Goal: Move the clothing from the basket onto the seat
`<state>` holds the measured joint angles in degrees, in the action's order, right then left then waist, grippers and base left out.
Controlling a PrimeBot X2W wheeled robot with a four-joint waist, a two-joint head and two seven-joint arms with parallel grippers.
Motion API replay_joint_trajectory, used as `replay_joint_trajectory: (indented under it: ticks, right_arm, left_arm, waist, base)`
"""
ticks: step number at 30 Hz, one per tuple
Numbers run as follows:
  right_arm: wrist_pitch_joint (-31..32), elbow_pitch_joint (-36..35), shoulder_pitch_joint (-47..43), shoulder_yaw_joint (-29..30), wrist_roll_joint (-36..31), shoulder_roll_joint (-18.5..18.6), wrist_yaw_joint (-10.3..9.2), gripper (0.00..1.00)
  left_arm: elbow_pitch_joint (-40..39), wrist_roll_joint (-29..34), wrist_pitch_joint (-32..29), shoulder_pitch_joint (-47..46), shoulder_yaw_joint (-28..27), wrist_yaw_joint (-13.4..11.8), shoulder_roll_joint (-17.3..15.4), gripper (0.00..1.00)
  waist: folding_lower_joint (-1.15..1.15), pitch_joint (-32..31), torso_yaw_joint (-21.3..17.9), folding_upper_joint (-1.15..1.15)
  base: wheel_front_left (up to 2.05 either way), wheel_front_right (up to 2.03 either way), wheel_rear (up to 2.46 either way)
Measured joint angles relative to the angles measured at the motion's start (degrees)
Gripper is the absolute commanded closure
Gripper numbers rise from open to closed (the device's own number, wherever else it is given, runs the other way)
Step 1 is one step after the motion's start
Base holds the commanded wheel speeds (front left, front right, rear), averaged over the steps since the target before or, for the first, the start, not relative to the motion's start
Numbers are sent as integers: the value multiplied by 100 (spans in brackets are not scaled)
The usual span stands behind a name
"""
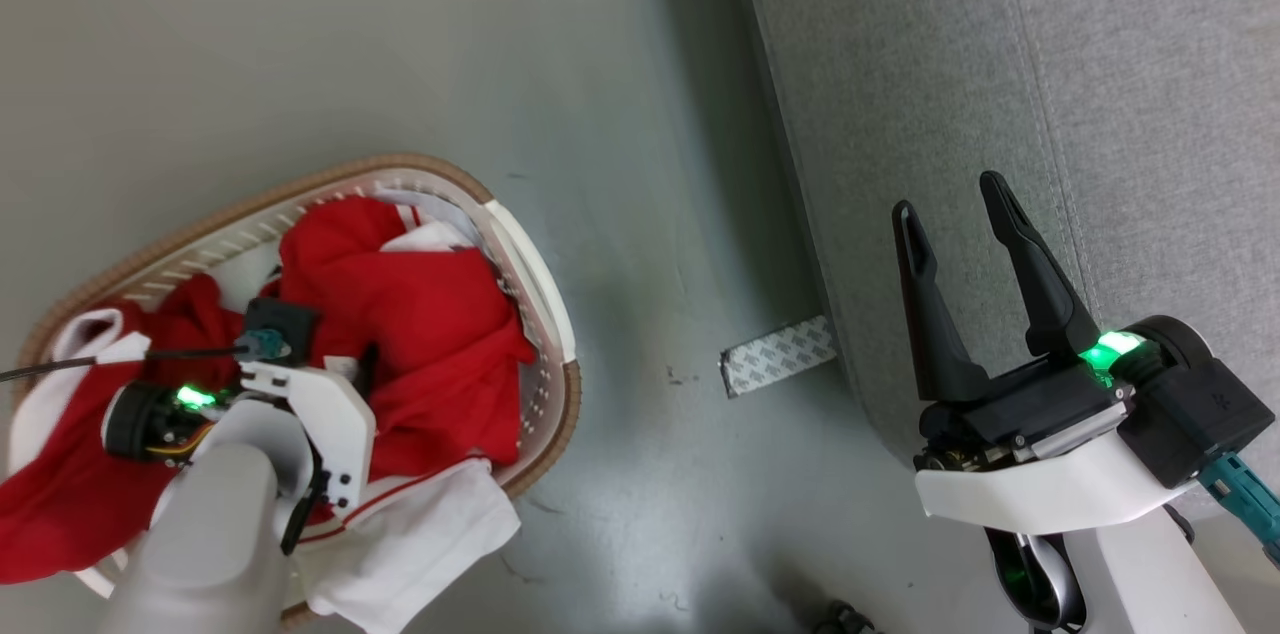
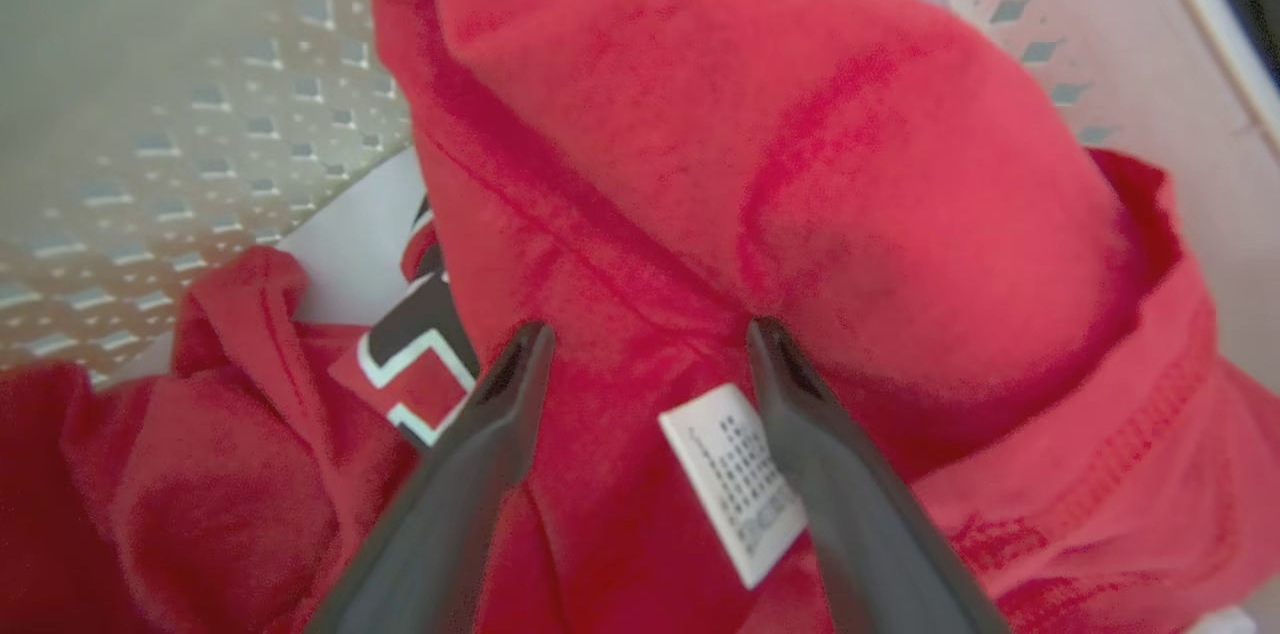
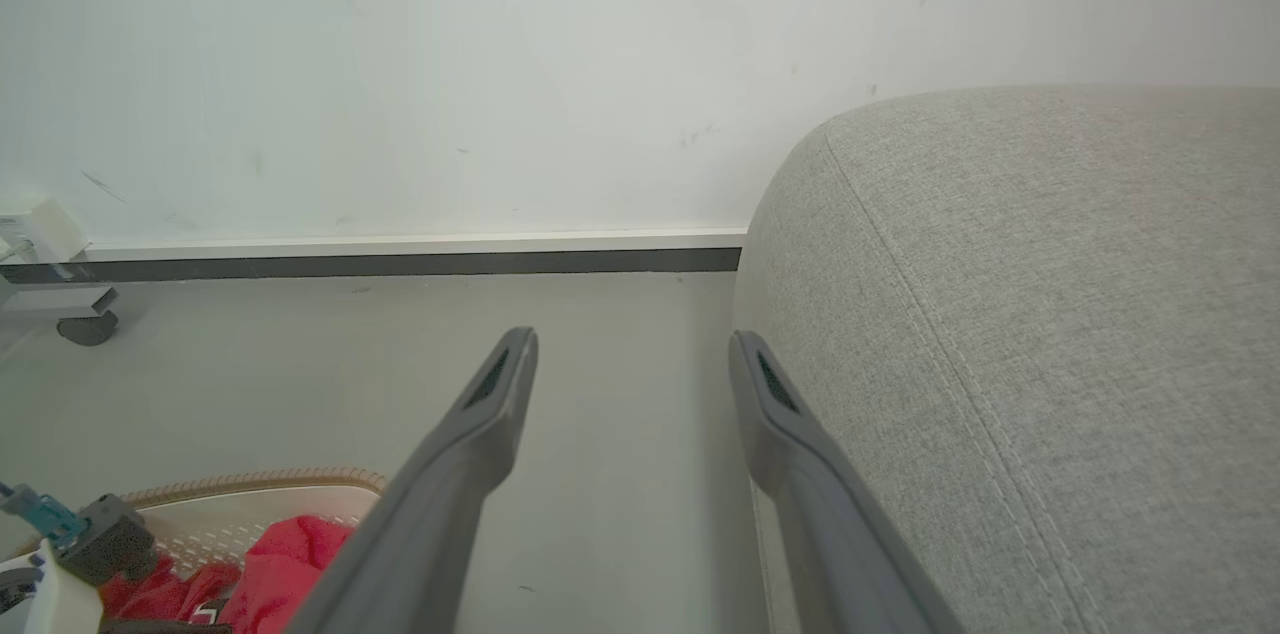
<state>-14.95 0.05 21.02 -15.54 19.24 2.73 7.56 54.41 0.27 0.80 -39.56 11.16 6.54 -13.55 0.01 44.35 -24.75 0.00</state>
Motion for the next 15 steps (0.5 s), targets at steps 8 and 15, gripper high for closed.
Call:
replay_joint_trajectory:
  ticks: [8, 15]
  right_arm:
    - [0, 84, -2, 3, 42, -2, 0, 0]
    - [-1, 258, -120, 175, -90, -9, 0, 0]
  left_arm:
    - [478, -30, 528, -128, 291, 55, 243, 100]
    - [361, -589, 1274, 75, 659, 99, 748, 100]
  waist:
    - [-1, 7, 32, 0]
    - [-1, -521, 303, 0]
  base:
    - [0, 0, 0]
    - [0, 0, 0]
